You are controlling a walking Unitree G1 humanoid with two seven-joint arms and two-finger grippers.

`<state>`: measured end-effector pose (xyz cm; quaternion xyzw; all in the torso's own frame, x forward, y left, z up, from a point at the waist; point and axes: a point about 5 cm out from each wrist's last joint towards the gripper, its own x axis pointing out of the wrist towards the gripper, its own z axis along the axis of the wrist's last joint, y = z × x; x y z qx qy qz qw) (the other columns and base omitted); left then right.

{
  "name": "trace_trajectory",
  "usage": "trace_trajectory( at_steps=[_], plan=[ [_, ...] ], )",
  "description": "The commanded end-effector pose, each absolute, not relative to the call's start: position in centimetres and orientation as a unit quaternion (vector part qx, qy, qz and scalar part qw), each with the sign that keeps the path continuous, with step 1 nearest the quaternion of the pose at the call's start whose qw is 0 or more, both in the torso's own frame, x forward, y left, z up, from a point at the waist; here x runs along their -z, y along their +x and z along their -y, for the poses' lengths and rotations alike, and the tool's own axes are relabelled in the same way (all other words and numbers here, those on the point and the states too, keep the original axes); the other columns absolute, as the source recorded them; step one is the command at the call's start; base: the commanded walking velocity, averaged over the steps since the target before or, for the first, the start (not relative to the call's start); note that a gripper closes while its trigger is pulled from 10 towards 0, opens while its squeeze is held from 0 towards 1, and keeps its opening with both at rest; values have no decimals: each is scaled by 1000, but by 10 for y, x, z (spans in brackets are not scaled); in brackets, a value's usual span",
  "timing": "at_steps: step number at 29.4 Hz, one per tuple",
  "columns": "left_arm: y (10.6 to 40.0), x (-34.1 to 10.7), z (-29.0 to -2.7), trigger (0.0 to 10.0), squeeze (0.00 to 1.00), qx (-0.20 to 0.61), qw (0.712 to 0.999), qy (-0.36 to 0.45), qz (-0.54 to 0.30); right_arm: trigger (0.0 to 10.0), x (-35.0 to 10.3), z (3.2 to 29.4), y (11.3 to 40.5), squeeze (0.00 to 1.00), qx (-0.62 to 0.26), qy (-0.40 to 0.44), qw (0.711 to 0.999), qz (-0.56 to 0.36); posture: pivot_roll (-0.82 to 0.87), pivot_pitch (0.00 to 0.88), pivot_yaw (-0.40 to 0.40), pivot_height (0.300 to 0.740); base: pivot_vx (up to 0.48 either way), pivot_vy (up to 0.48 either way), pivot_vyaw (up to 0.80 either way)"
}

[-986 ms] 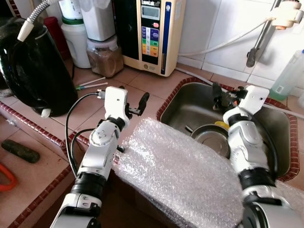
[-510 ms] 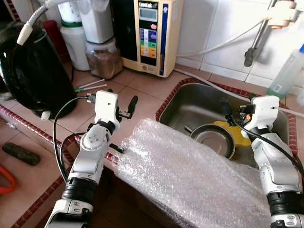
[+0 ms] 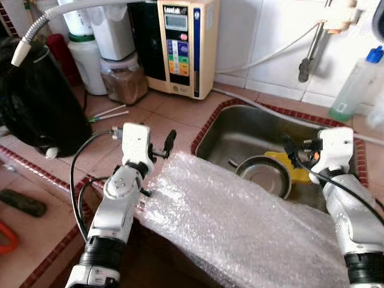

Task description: Kitchen organization

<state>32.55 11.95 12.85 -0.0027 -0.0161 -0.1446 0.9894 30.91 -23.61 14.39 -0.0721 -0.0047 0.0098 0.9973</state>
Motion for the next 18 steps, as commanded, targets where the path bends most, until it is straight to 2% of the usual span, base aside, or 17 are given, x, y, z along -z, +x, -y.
trace_trajectory(
  at_steps=[1,4,7,16,18],
  plan=[
    [326,-135,-112,10000,0,156,987,-3,28,10000,-152,236,308,0,11,-74,997,20,-16,0,-5,740,0,0,-781],
    [326,-137,-112,10000,0,152,988,-11,26,10000,-151,233,309,0,18,-65,997,23,-17,0,6,740,0,0,-781],
    [327,-142,-116,10000,0,133,991,-12,31,10000,-146,226,311,0,45,-22,999,18,-12,0,19,740,0,0,-781],
    [330,-146,-119,10000,0,119,992,-44,19,10000,-148,216,315,0,45,19,999,24,3,0,11,740,0,0,-767],
    [329,-149,-118,10000,0,118,992,-37,24,10000,-148,213,319,0,51,40,998,26,21,0,-2,740,0,0,0]
  ],
)
